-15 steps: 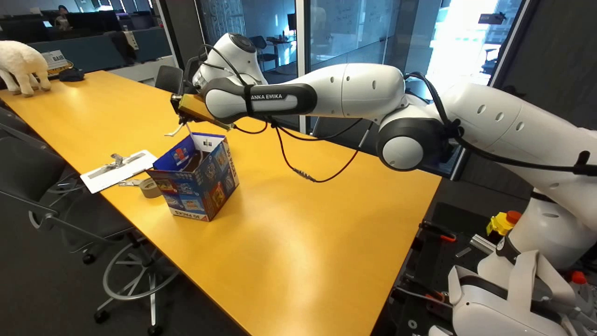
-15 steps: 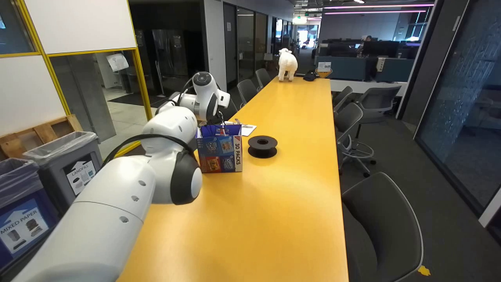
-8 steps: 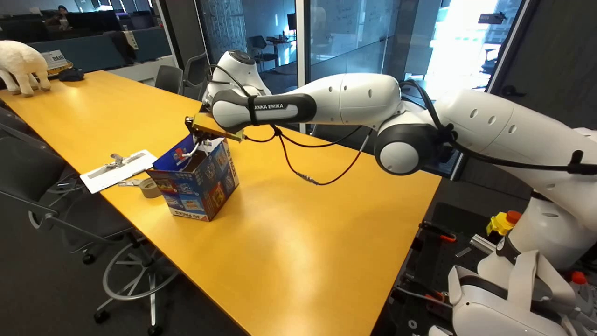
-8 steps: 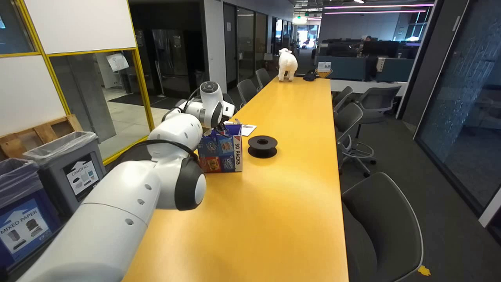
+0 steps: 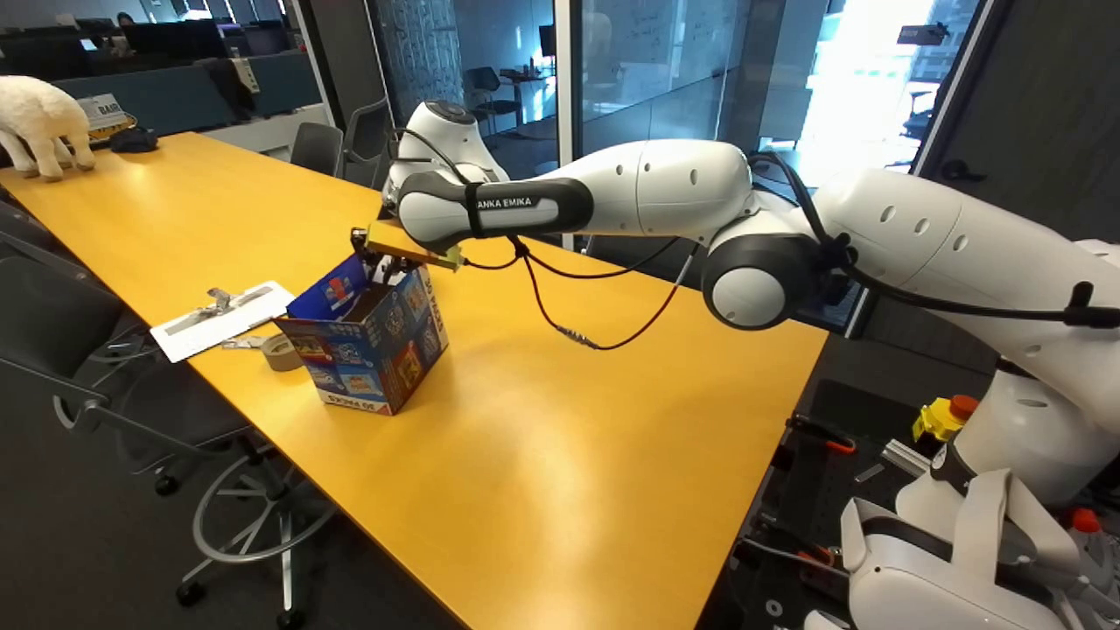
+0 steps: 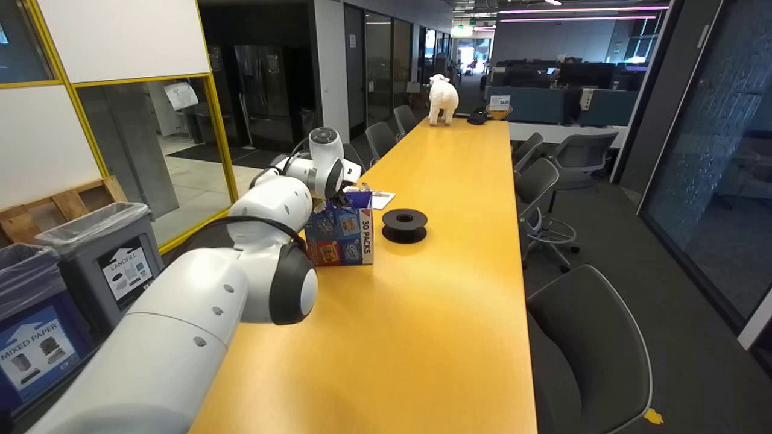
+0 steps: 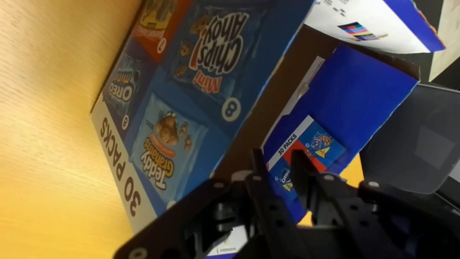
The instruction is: Put the ropes inside the box.
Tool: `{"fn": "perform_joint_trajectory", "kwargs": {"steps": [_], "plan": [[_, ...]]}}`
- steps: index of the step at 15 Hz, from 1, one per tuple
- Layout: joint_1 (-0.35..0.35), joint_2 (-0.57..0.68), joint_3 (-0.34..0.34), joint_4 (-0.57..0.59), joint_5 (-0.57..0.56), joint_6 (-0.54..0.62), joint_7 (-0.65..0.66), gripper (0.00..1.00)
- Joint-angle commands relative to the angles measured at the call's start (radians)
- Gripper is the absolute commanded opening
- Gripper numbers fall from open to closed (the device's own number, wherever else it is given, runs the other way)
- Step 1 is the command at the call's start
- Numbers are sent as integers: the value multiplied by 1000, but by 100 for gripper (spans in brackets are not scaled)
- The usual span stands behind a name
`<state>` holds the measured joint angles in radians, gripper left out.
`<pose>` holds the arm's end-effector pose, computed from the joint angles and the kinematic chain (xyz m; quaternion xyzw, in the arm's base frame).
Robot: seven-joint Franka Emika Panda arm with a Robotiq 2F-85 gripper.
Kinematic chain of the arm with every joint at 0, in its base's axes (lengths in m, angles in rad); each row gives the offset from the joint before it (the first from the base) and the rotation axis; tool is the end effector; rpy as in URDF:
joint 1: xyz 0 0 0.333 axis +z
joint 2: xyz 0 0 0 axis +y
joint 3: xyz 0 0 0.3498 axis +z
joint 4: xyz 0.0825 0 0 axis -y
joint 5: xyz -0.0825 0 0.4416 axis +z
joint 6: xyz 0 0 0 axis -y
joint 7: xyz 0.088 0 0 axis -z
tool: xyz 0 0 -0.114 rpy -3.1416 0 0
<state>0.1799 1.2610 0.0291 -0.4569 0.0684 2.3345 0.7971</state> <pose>0.9279 0.1787 0.3360 -0.9023 0.3034 -0.2462 0.1821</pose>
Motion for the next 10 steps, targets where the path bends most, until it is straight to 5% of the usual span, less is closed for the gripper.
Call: {"fn": "perform_joint_trajectory", "kwargs": {"steps": [1, 7, 10], "plan": [[2, 6, -9, 30, 0, -37, -24, 59], [13, -83, -69, -1, -64, -76, -74, 100], [18, -143, -103, -26, -118, -237, -149, 100]]}}
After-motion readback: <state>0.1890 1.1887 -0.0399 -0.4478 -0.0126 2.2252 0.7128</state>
